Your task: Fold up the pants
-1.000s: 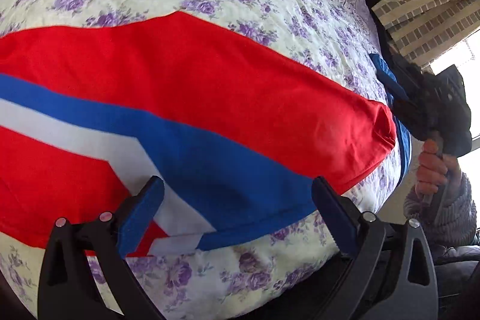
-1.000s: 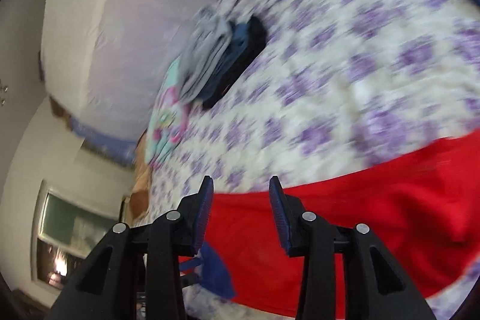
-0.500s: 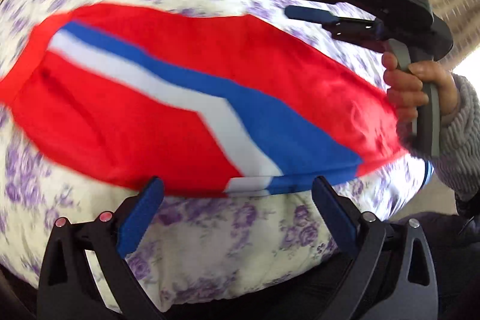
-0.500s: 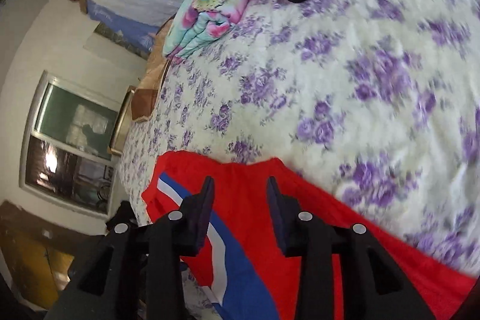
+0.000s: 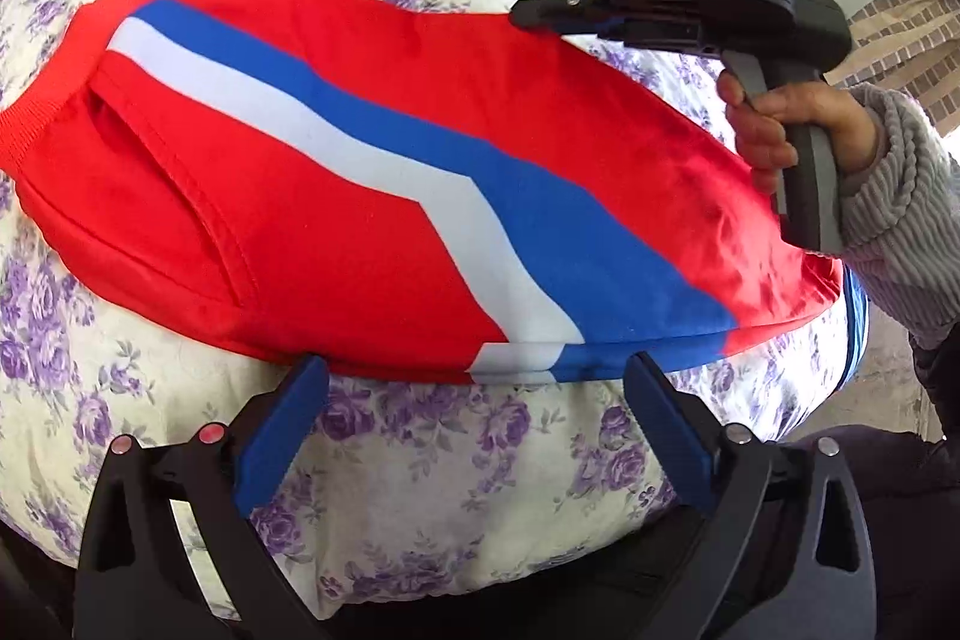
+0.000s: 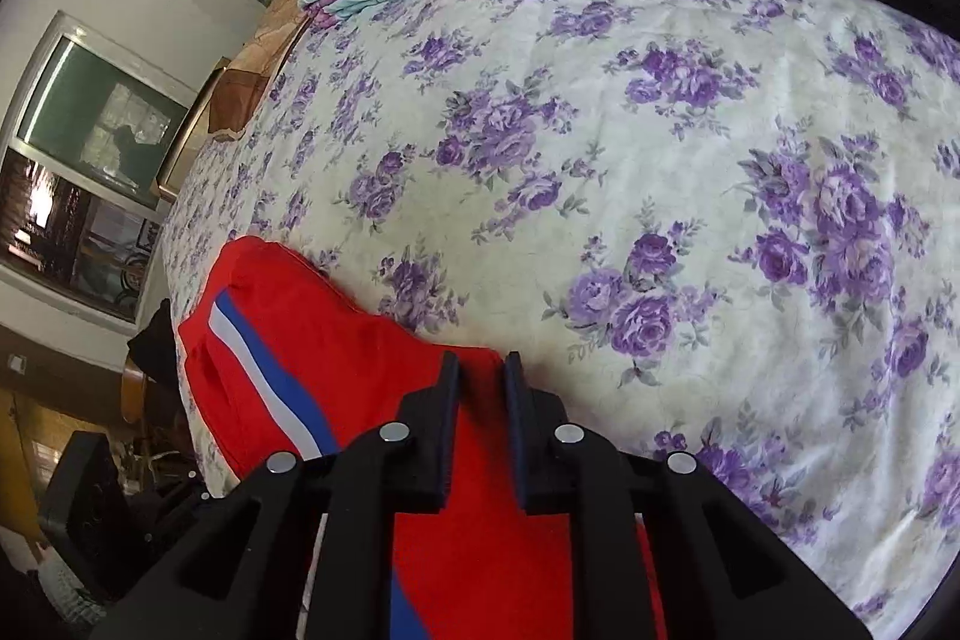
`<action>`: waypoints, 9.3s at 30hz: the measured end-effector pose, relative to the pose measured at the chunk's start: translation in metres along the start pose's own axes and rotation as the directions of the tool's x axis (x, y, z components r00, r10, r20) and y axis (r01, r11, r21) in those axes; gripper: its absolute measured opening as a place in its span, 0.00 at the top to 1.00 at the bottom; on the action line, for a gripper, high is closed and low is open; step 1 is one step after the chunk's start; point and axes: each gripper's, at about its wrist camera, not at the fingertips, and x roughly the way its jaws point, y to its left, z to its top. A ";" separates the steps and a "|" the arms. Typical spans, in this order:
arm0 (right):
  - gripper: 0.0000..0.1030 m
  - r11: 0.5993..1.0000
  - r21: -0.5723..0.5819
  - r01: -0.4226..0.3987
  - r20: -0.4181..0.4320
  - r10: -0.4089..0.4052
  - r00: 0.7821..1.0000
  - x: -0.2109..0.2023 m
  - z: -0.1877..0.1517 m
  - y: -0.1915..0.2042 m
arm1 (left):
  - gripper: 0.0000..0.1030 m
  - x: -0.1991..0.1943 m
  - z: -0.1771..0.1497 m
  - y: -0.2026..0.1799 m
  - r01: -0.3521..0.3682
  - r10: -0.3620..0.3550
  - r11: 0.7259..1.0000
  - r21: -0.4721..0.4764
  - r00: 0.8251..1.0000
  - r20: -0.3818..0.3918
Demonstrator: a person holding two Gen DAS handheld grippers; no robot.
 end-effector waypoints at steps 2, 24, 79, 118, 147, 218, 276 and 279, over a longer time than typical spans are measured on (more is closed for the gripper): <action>0.89 1.000 -0.023 0.021 0.007 -0.021 1.000 0.000 0.002 0.004 | 0.06 -0.001 0.000 0.001 0.000 0.000 1.000 -0.005 1.000 0.005; 0.81 0.983 0.185 0.008 0.110 -0.029 0.993 -0.003 -0.036 0.011 | 0.06 -0.039 0.012 0.011 0.024 -0.019 0.998 -0.050 0.996 0.090; 0.80 0.797 0.604 0.026 0.598 -0.474 0.646 -0.264 -0.268 -0.042 | 0.05 0.080 0.133 -0.121 -0.063 0.060 0.977 0.203 0.998 0.025; 0.61 0.861 -0.173 0.479 0.352 -0.400 0.846 -0.069 -0.142 0.127 | 0.05 -0.086 0.010 0.131 -0.027 0.163 0.894 -0.448 0.949 0.269; 0.18 0.889 -0.138 0.436 0.128 -0.420 0.898 -0.011 -0.151 0.091 | 0.57 -0.048 0.018 0.200 0.352 -0.135 0.764 -0.541 0.907 0.400; 0.04 0.852 0.351 0.390 0.209 -0.477 0.854 -0.134 -0.200 -0.037 | 0.05 0.034 0.040 -0.054 0.032 -0.030 0.972 0.234 0.999 -0.011; 0.04 0.726 0.455 -0.516 0.409 0.344 0.845 -0.102 -0.197 -0.105 | 0.05 0.074 0.049 -0.032 0.507 -0.518 0.855 -0.108 0.845 -0.136; 0.04 0.755 0.429 -0.496 0.416 0.323 0.850 -0.103 -0.199 -0.099 | 0.05 0.074 0.047 -0.030 0.524 -0.535 0.844 -0.111 0.836 -0.123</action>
